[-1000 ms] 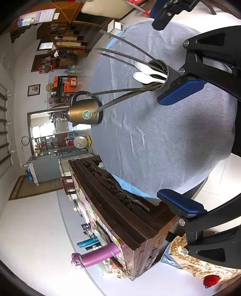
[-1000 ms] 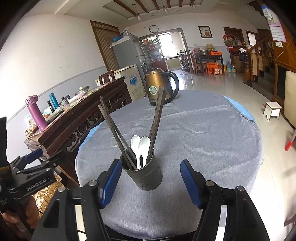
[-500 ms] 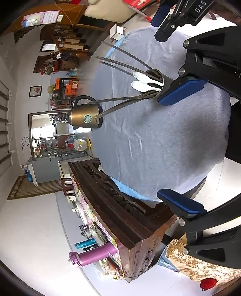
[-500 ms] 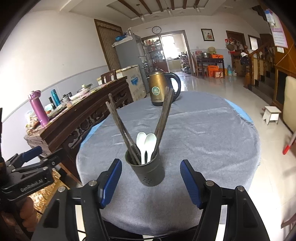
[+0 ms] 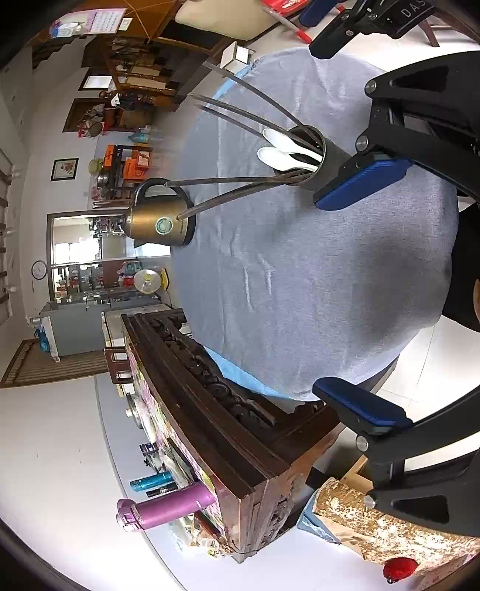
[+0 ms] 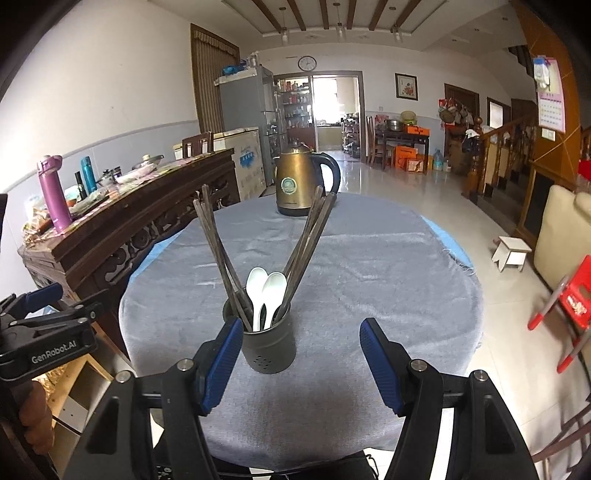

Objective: Organize utensils

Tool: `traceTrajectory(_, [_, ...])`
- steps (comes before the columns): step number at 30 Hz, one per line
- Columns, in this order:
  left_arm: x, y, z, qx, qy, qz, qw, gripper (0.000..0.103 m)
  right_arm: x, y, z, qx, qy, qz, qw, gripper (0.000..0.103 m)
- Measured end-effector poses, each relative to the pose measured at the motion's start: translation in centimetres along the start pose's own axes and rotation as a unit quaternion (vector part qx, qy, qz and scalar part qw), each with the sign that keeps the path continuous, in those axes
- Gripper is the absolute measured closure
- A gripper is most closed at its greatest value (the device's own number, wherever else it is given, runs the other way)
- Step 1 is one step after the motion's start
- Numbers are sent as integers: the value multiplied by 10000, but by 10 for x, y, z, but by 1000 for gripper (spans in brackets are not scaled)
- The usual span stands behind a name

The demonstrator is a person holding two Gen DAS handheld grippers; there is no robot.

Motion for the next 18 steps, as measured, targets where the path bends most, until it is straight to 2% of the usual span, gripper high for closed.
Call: traceTrajectory(18, [2,4,-1,76,-40,90,9999,11,-8,6,0,43,164,164,9997,33])
Point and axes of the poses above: each gripper's, at about its wrist camera, not at the fingertips, and y roughly against the way its jaws point, x to its right, z to its underside, the point moved 5 cm from there along -y, roughly the way its jaws point, and after that the axes turned 1 degree about -y, right-handed, at the moved point
